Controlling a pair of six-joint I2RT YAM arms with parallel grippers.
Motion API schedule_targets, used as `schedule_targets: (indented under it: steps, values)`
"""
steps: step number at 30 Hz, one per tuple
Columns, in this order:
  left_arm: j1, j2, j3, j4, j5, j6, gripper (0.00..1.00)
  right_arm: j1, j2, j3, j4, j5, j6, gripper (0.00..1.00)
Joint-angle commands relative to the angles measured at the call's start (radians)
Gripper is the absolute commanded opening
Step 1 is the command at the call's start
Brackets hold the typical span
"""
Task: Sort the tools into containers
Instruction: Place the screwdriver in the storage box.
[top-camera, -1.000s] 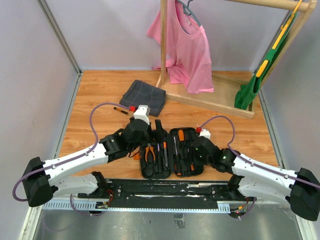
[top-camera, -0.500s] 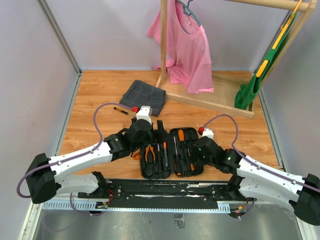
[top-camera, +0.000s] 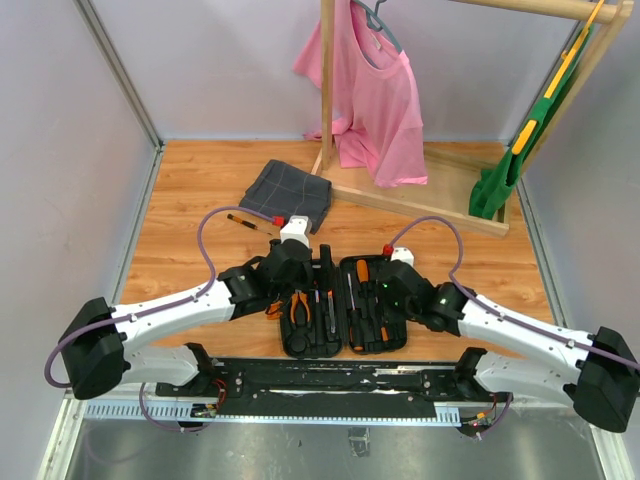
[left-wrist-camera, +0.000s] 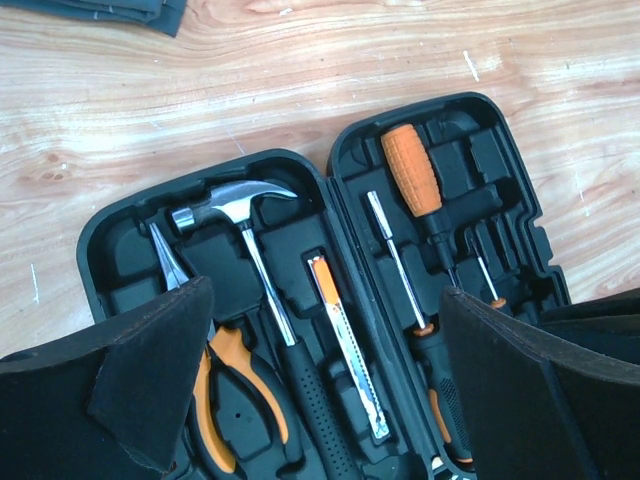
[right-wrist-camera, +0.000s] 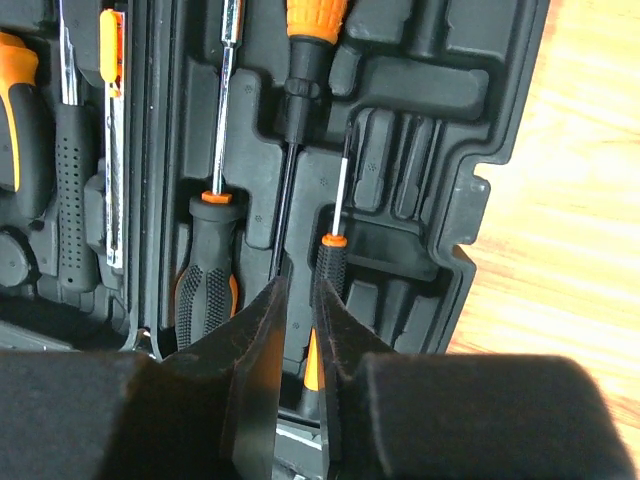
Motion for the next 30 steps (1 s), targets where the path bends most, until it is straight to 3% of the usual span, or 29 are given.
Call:
schedule_targets:
  steps: [1,22,30]
  values:
    - [0.005,0.006,0.006,0.029,0.005,-0.018,0.98,-0.026,0.055,0.057,-0.06,-0.009,-0.034,0.18]
    - [0.005,0.013,-0.005,0.051,0.033,-0.014,0.97,-0.026,0.215,0.091,-0.094,-0.047,-0.077,0.14]
    - [0.005,0.013,-0.005,0.046,0.028,-0.011,0.96,-0.026,0.268,0.098,-0.098,-0.091,-0.091,0.06]
